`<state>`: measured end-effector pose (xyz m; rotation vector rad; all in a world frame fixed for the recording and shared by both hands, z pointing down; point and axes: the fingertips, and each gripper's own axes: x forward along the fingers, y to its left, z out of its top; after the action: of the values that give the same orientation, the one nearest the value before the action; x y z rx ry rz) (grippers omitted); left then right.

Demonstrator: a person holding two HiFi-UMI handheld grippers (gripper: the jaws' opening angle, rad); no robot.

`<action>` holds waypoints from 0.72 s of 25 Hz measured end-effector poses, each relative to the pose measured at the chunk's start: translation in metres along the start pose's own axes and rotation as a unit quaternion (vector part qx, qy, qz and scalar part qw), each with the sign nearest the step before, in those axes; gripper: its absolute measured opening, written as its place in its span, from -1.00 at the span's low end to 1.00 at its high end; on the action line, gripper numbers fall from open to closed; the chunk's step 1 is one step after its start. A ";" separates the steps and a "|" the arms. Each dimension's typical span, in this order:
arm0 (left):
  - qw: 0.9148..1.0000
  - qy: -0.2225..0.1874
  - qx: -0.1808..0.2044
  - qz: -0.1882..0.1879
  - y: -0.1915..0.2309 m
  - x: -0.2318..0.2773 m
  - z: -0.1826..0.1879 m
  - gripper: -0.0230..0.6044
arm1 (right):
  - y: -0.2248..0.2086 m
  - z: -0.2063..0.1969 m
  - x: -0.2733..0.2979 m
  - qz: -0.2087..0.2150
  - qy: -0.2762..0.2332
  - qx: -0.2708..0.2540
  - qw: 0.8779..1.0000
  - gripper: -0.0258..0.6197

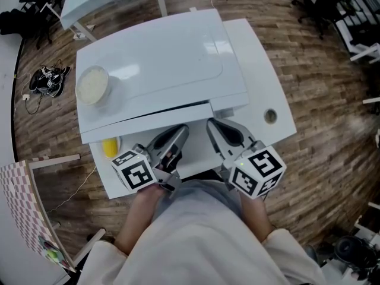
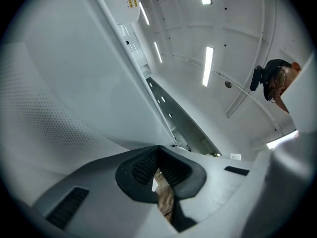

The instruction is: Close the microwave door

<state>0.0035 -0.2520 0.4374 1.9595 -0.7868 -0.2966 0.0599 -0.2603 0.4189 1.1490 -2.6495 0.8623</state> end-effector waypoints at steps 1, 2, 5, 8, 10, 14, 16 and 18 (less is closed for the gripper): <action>1.000 0.000 0.000 0.000 0.001 0.000 0.001 -0.87 | -0.001 0.001 0.001 0.000 0.000 0.002 1.000 -0.86; 1.000 0.000 0.000 0.001 0.001 0.001 0.002 -0.87 | -0.001 0.002 0.002 -0.001 0.000 0.003 1.000 -0.86; 1.000 -0.003 -0.004 0.005 0.005 0.001 0.003 -0.87 | -0.002 0.002 0.004 -0.002 -0.002 0.008 1.000 -0.86; 1.000 -0.010 -0.006 0.009 0.007 0.000 0.006 -0.87 | -0.005 0.006 0.009 -0.012 -0.010 0.012 1.000 -0.86; 1.000 -0.014 -0.005 0.010 0.007 0.000 0.009 -0.87 | -0.006 0.008 0.011 -0.011 -0.010 0.007 1.000 -0.86; 1.000 -0.014 -0.001 0.010 0.005 -0.002 0.010 -0.87 | -0.005 0.010 0.006 0.017 -0.010 0.005 1.000 -0.86; 1.000 -0.013 0.001 0.008 0.002 -0.002 0.006 -0.87 | -0.005 0.015 0.000 0.021 -0.014 -0.005 1.000 -0.86; 1.000 -0.011 0.001 0.004 -0.001 -0.001 0.002 -0.87 | -0.005 0.019 -0.007 0.022 -0.016 -0.015 1.000 -0.86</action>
<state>0.0019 -0.2524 0.4358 1.9585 -0.8092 -0.3134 0.0702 -0.2684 0.4032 1.1104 -2.7149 0.8153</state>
